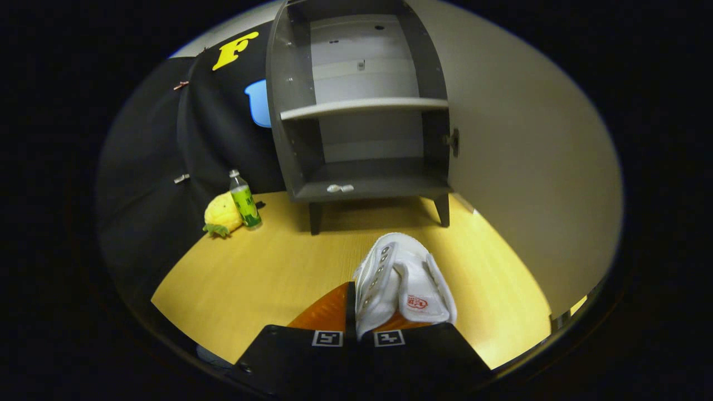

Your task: Open the shoe cabinet door, grab the shoes and put them into the shoe cabinet, then close the shoe cabinet door.

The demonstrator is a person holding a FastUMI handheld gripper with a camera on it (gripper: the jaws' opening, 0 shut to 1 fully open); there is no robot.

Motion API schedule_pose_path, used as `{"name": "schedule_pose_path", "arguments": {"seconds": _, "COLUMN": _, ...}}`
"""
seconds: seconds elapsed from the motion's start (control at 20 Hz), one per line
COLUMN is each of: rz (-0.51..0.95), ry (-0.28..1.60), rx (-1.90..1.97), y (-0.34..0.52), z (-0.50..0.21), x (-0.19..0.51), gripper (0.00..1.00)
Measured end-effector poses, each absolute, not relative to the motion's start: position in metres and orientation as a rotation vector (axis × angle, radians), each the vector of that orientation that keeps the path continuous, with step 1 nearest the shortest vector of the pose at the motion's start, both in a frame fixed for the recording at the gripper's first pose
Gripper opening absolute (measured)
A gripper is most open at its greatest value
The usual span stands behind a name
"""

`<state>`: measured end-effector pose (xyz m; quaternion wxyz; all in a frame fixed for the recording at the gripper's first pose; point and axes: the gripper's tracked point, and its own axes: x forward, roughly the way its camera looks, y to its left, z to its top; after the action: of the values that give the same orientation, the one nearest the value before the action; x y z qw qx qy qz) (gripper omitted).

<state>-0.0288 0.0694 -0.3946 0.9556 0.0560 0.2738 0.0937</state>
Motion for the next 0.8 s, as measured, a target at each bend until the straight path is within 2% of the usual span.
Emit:
{"name": "schedule_pose_path", "arguments": {"seconds": 0.5, "rz": 0.192, "ry": 0.367, "rx": 0.097, "y": 0.077, "z": -0.186, "x": 0.058, "gripper": 0.05}}
{"name": "schedule_pose_path", "arguments": {"seconds": 0.8, "rz": 0.231, "ry": 0.337, "rx": 0.104, "y": 0.099, "z": -0.139, "x": 0.145, "gripper": 0.05}}
